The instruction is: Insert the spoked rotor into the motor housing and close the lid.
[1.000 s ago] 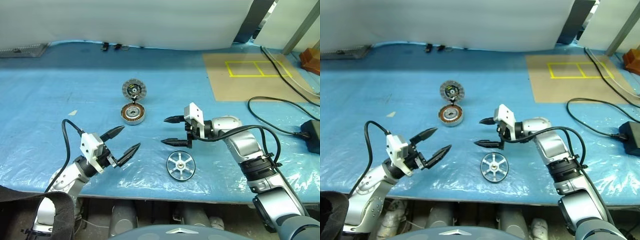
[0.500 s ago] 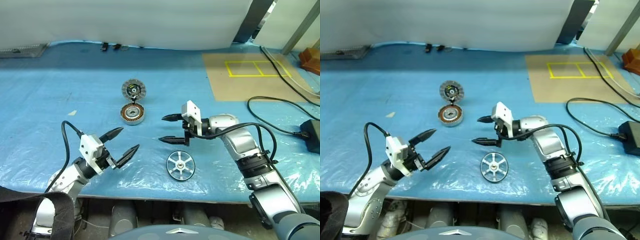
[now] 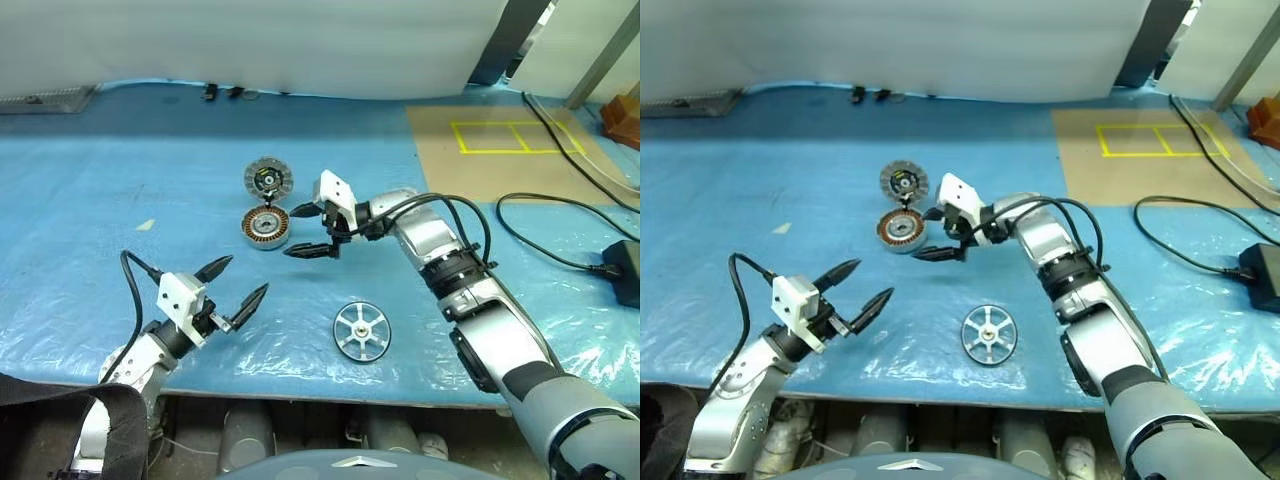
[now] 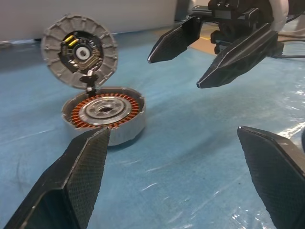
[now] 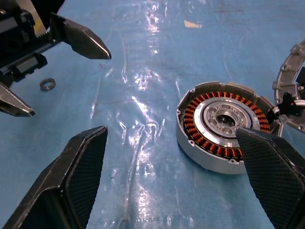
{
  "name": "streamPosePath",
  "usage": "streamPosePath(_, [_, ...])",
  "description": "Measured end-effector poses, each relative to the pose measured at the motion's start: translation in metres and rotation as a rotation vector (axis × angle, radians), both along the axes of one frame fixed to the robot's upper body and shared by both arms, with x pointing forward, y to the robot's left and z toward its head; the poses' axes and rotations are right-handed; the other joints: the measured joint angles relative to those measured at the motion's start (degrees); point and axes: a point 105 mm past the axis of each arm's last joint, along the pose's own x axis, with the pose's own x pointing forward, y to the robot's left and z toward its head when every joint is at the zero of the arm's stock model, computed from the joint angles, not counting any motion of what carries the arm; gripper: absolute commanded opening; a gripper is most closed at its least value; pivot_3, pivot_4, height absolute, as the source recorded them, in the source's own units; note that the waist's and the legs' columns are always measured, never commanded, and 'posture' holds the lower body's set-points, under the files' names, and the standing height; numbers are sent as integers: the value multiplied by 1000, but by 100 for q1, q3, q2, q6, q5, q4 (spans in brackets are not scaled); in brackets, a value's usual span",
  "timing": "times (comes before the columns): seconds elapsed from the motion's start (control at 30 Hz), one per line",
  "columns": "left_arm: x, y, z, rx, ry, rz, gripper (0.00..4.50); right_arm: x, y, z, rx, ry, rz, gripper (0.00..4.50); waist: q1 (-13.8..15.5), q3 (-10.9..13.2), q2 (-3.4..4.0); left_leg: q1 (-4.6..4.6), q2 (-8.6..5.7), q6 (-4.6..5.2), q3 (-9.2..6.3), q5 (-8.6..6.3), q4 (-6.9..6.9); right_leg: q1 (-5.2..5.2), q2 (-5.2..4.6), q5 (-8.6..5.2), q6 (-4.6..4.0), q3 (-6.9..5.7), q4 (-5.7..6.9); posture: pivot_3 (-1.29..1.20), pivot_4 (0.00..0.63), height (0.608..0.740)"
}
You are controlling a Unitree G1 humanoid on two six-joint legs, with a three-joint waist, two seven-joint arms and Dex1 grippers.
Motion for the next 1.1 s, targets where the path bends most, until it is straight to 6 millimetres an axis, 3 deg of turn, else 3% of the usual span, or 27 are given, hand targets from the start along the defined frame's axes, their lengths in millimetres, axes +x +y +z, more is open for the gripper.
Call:
streamPosePath(0.37, [-16, 7, 5, -12, -19, 101, 4480, 15, 40, -7, -160, -113, 36, 4500, -1, 2, 4, -20, 6, -1, 2, 0, 4, -21, 0, 0, -3, 0, 7, 0, 150, 740])
streamPosePath(0.77, [-24, 14, 6, -12, -21, 130, 4480, 27, 40, -29, -287, -179, -44, 4500, 1, 5, 8, -22, 7, -1, 5, -1, 6, -26, 0, 0, -3, 0, 15, 0, 150, 740])
streamPosePath(1.1, [-25, 16, 6, -12, -34, 134, 4480, 25, 56, -30, -309, -258, -23, 4500, -4, 8, 14, -23, 9, -2, 11, -1, 8, -31, 0, 0, -5, 2, 21, 0, 150, 740])
